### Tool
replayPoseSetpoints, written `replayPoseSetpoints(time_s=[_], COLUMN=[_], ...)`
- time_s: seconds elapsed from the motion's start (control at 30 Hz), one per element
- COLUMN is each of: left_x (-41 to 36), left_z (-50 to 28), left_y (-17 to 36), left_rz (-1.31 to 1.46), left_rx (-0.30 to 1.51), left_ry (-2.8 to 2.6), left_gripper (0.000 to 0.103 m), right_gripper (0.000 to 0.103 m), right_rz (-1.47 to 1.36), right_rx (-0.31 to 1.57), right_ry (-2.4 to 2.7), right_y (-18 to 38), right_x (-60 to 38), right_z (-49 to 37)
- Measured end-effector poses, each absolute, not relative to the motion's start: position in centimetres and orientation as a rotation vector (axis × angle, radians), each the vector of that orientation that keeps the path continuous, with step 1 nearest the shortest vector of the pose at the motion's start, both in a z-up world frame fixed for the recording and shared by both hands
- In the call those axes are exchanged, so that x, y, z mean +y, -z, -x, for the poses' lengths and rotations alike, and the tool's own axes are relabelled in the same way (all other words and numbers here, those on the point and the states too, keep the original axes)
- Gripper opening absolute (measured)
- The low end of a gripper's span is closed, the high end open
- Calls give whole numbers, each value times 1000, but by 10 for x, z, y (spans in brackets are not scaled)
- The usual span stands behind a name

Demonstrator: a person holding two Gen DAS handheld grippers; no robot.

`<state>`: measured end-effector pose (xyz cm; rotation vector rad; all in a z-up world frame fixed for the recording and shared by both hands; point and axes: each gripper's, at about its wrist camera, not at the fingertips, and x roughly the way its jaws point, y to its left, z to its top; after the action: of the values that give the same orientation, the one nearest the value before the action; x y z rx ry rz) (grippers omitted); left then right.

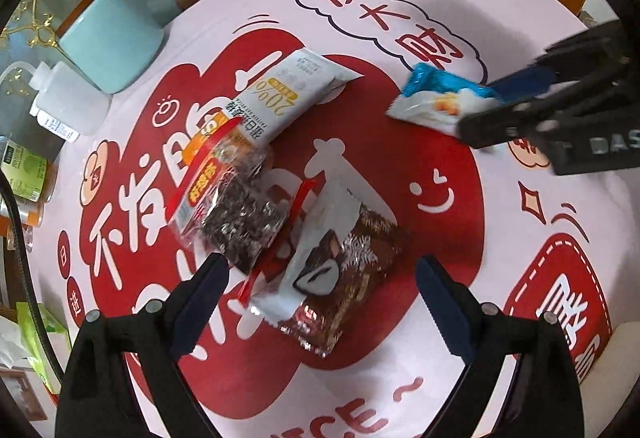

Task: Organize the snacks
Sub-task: 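Grasp brown red-striped bag with left tool while right tool grasps blue-wrapped snack, then carry brown bag into tray with left tool while right tool drops blue snack there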

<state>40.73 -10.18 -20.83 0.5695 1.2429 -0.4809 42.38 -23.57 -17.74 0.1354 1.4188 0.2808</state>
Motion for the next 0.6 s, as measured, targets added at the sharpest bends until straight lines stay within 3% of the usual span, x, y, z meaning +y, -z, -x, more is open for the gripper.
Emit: replayPoseSetpoints(time_s=[0.33,0.47,0.6], left_x=[-93,-90,-93], left_z=[-429,-425,-419], left_y=[219,214,211], left_rz=[-448,-397,-394], left_rx=[1328,1338,1316], left_ry=[444,481,483], left_gripper=[89,61,45], right_gripper=[42,42,41], right_rz=[-156,-167,-150], right_rx=[1402,1395,1388], right_ry=[-271,-271,-260], right_y=[177,178,177], right_x=[-239,-240,-239], right_z=[-423,-422,-418])
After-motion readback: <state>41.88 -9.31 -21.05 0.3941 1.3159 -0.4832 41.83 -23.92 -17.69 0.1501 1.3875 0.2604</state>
